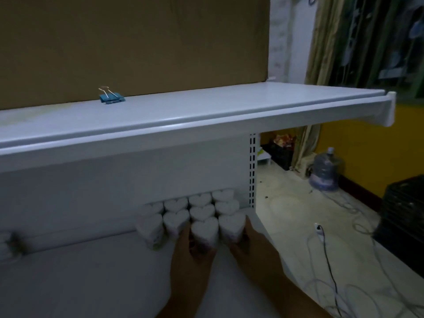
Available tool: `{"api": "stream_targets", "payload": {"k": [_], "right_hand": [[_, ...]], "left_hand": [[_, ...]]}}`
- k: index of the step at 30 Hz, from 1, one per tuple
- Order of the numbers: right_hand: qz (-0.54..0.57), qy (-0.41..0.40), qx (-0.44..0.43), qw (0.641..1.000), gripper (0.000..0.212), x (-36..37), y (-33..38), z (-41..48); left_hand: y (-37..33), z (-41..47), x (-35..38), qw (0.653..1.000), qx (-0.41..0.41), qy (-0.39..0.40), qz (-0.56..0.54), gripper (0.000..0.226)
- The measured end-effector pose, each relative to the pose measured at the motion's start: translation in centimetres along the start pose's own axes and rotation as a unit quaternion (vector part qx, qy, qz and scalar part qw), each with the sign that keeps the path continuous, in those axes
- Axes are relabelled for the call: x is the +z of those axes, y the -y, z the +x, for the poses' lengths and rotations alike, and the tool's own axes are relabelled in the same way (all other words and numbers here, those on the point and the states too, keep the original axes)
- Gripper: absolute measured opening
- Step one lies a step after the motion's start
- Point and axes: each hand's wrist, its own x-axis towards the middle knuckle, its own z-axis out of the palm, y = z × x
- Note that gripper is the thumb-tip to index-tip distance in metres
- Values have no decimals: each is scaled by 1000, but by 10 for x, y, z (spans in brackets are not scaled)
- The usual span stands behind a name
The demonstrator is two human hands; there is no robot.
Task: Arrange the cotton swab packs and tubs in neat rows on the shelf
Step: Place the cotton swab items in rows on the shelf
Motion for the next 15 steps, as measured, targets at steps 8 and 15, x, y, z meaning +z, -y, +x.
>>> {"api": "stream_targets", "payload": {"k": [8, 15], "right_hand": [[-22, -24, 2, 999, 110, 8, -8, 0], [89, -118, 59, 987, 56, -16, 13, -21]], "left_hand": [[-4, -3, -2, 997, -72, 27, 24, 55], [-17, -24, -30, 995, -55, 17, 78, 38]]}}
